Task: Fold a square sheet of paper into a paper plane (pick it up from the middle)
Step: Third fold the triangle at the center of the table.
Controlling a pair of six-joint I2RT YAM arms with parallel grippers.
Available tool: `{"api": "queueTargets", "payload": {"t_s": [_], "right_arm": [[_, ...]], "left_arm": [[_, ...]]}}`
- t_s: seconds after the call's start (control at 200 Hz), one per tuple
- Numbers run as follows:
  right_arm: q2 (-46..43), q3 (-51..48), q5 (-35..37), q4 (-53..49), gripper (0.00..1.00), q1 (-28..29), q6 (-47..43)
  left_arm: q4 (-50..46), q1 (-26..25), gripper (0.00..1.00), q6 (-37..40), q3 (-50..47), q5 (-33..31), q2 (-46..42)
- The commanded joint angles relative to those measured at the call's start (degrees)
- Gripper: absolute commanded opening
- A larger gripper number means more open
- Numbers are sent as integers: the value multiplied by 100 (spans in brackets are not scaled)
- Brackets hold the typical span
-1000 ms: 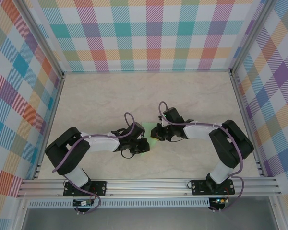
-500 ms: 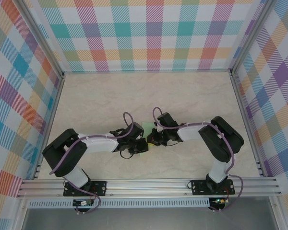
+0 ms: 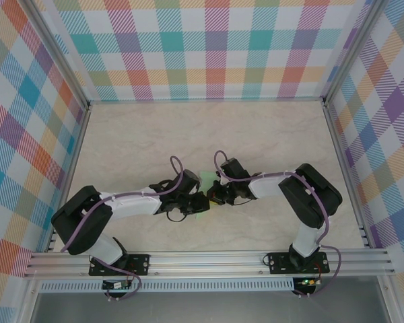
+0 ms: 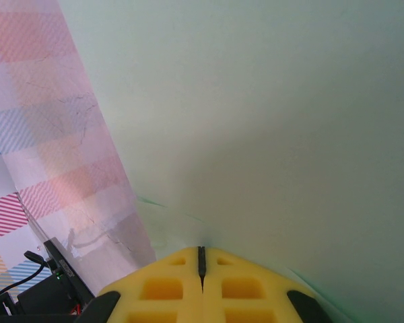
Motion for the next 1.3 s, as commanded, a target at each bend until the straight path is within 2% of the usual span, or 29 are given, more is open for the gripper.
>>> {"api": "queueTargets", "payload": {"t_s": [0.0,0.245,0.67,1.295], "right_arm": [[148,-126,420,-300,4,9,-83],[174,-180,416,-308,4,16,-101],[257,-137,554,-542,4,13,-216],[234,-103,588,-629,4,15,-259]], "left_arm": [[283,-58,16,-163,-182,84,260],[418,-53,16,-394,-507,-184,473],[72,-65,16,-626,-1120,-217,-173],[-905,-62,19,-903,-1304,-392,-969]]}}
